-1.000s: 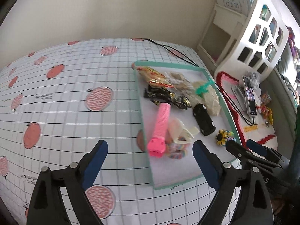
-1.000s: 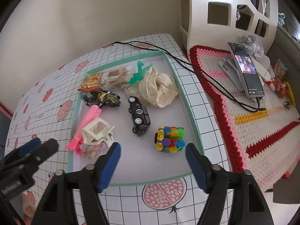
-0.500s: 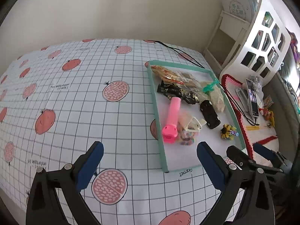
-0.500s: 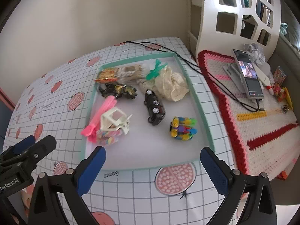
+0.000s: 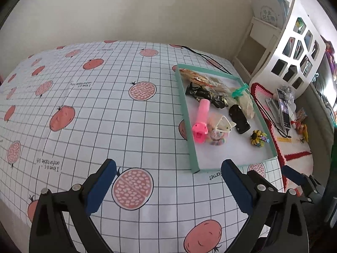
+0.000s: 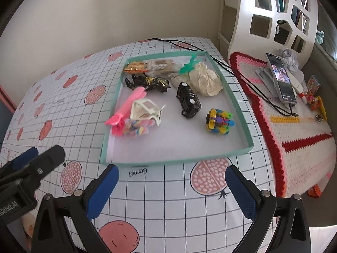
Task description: Organize objects
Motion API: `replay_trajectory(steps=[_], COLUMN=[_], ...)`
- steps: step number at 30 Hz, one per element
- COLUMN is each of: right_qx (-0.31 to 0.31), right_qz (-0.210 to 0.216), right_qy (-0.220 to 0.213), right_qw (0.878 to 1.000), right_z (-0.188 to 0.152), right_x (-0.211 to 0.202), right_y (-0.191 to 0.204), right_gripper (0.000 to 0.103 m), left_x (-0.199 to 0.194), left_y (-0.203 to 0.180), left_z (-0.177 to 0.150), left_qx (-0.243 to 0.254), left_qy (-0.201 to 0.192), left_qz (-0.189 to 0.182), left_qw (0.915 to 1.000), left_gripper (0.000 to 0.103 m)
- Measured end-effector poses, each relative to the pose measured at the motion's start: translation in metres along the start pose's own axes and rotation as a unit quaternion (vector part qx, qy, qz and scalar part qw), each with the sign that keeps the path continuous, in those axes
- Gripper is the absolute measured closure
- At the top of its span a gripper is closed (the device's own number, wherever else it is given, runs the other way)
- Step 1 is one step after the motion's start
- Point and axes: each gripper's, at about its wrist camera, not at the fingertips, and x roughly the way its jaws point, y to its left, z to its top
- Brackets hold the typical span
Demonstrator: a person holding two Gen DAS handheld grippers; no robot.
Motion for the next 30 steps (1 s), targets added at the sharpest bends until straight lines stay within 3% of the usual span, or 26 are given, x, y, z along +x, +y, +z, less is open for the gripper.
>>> replay_trajectory(steps=[6,30], right_qx=[-0.004,-0.038], right_qz=[0.002,-0.006], right_qy=[-0.005,-0.012], right_qw=[1.0,0.999], right_z=[-0.011,-0.032], right_x=[-0.004,-0.009], right_y=[0.005,0.02], right_gripper=[0.001,0.001], left_x=[-0.005,-0.004], left_y=[0.007,0.028], left_z=[-0.014,-0.052], left_qx=[0.001,0.019], left_qy=[0.002,0.014], left_qz=[-0.003,0.068], left_qw=[1.0,0.9974], left_gripper=[0.003,0.003])
